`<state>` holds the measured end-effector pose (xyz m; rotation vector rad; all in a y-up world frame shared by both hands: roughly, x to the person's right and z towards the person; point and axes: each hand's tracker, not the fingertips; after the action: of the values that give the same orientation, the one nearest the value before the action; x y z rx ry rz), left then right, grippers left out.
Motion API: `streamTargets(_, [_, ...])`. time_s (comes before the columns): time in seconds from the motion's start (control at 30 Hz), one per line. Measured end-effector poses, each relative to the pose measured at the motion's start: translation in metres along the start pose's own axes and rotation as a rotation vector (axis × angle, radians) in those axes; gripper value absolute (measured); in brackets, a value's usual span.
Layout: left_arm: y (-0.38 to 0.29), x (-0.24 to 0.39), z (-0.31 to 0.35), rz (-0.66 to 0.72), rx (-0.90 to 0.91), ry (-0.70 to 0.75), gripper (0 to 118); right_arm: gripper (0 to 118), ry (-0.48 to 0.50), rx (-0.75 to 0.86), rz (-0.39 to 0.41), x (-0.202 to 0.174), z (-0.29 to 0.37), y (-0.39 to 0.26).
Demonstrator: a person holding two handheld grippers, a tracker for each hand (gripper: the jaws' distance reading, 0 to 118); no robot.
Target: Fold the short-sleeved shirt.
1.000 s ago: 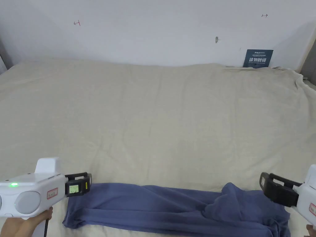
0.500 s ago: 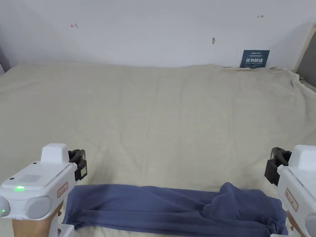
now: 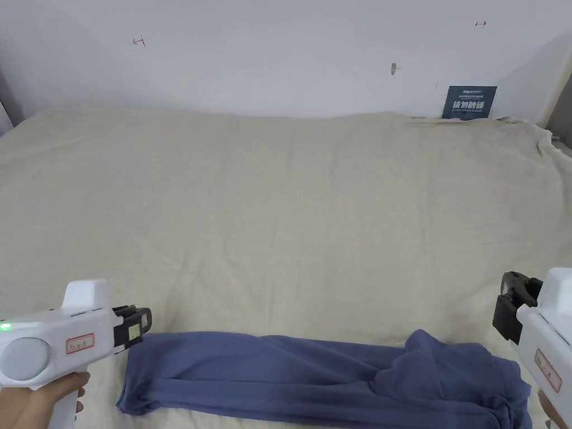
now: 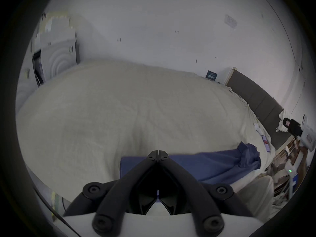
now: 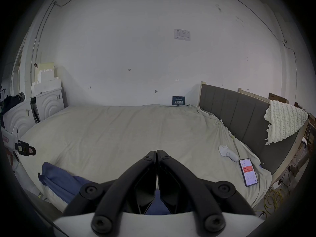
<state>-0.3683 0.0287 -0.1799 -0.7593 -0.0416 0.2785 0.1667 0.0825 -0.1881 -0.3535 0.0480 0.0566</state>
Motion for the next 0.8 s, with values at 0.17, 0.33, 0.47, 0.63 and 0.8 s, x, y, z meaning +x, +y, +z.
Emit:
streamTargets(0.17, [-0.007, -0.034, -0.02, 0.068, -0.119, 0.016, 27, 0, -0.001, -0.018, 0.007, 0.001, -0.002, -0.001])
streamTargets(0.33, [-0.018, -0.061, -0.045, 0.142, -0.24, -0.005, 75, 0, -0.014, -0.038, 0.03, 0.002, -0.009, -0.004])
streamTargets(0.47, [-0.026, -0.07, -0.064, 0.164, -0.27, 0.006, 76, 0, -0.013, -0.063, 0.028, 0.003, -0.018, -0.009])
streamTargets(0.63, [-0.031, -0.067, -0.082, 0.133, -0.304, 0.004, 63, 0, -0.013, -0.095, 0.032, -0.003, -0.022, -0.012])
streamTargets(0.8, [-0.03, -0.061, -0.091, 0.057, -0.312, 0.003, 29, 0, -0.013, -0.11, 0.026, -0.007, -0.022, -0.013])
